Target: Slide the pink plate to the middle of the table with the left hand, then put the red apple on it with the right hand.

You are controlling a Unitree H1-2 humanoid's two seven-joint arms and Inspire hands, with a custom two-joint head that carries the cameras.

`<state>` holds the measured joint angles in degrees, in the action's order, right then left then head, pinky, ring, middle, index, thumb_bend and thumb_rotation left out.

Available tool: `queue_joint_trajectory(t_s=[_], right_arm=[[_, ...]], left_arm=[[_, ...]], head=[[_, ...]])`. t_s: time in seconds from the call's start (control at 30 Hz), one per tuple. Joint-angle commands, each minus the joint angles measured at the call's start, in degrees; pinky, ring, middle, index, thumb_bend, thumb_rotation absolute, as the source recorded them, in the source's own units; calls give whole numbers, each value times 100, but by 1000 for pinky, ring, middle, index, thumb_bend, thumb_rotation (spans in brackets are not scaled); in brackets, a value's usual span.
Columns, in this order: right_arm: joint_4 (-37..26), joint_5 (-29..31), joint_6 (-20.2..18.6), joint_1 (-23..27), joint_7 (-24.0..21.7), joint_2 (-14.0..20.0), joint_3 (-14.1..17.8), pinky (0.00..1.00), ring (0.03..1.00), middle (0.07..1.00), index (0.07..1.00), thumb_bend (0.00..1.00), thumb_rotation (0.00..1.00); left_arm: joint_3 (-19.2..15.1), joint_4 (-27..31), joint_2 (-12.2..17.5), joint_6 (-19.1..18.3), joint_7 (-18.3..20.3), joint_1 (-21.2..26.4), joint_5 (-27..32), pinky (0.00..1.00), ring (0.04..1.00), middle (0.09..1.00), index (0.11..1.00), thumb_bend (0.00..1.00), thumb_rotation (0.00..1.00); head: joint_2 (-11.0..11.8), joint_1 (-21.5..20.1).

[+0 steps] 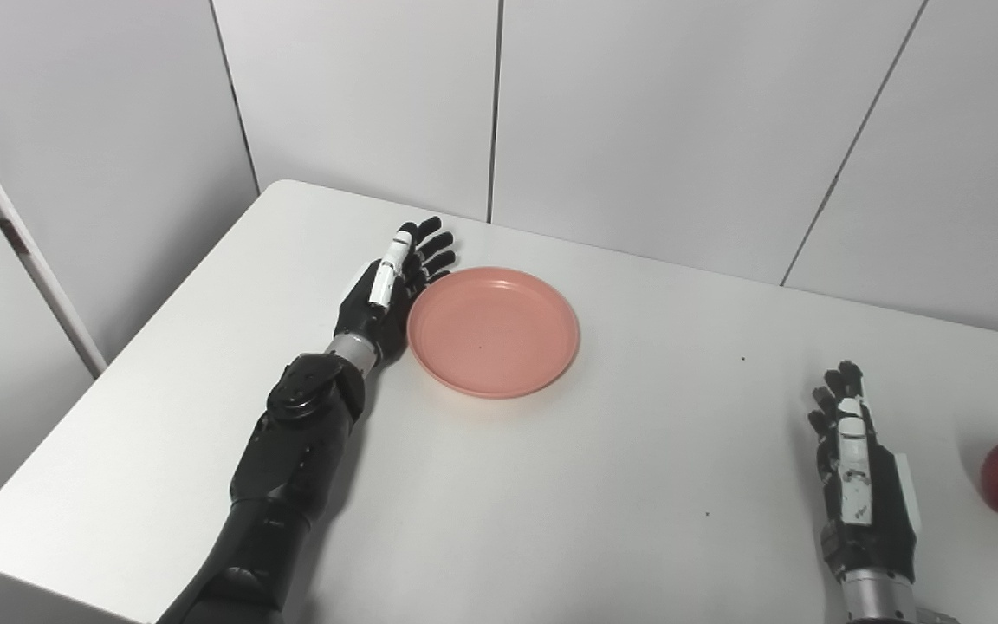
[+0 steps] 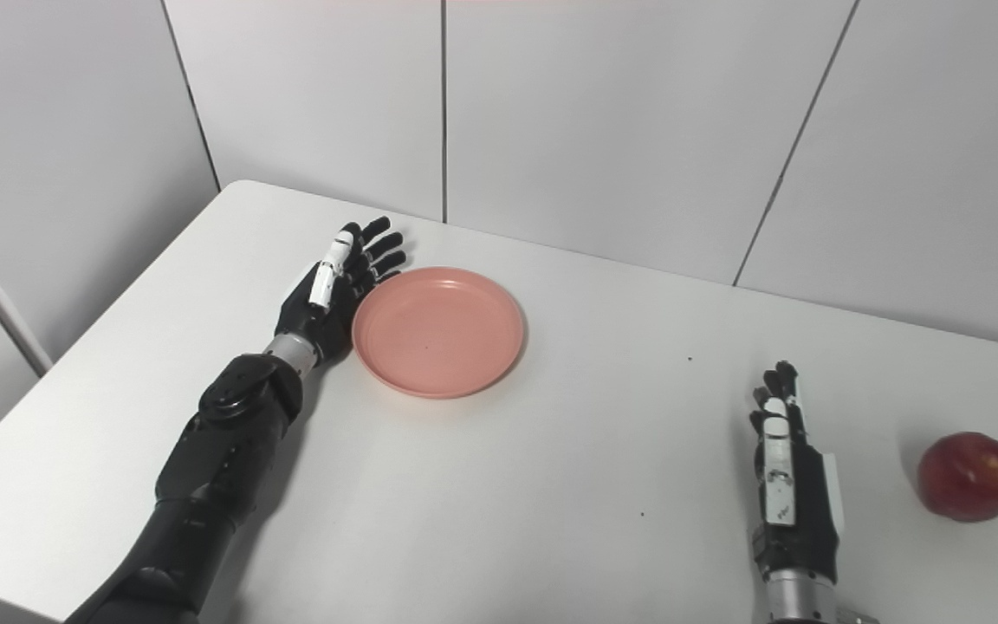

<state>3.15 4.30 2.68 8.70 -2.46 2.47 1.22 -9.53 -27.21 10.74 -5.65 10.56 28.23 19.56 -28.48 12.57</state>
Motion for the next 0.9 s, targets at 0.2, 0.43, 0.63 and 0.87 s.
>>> queue_joint_trajectory(t_s=[0.2,0.43,0.63,0.87], right_arm=[[-225,-24,83,103,31,-51,-3,1000,977,979,984,234,1000],[-270,17,62,94,18,-89,-5,1000,985,987,988,237,1000],[-269,-37,74,112,58,-120,-12,1000,980,982,984,236,1000],[-360,-177,-15,97,129,-164,-46,996,971,976,979,243,1000]], left_arm=[[170,-272,-221,89,108,148,-98,889,894,893,873,366,1000],[283,-308,-343,107,199,138,-152,883,896,893,873,379,1000],[413,-263,-430,92,205,96,-275,878,888,886,867,384,1000],[520,-111,-557,-18,285,24,-239,880,892,889,873,380,1000]], head=[[-40,-83],[-65,-145],[-110,-235],[-177,-376]])
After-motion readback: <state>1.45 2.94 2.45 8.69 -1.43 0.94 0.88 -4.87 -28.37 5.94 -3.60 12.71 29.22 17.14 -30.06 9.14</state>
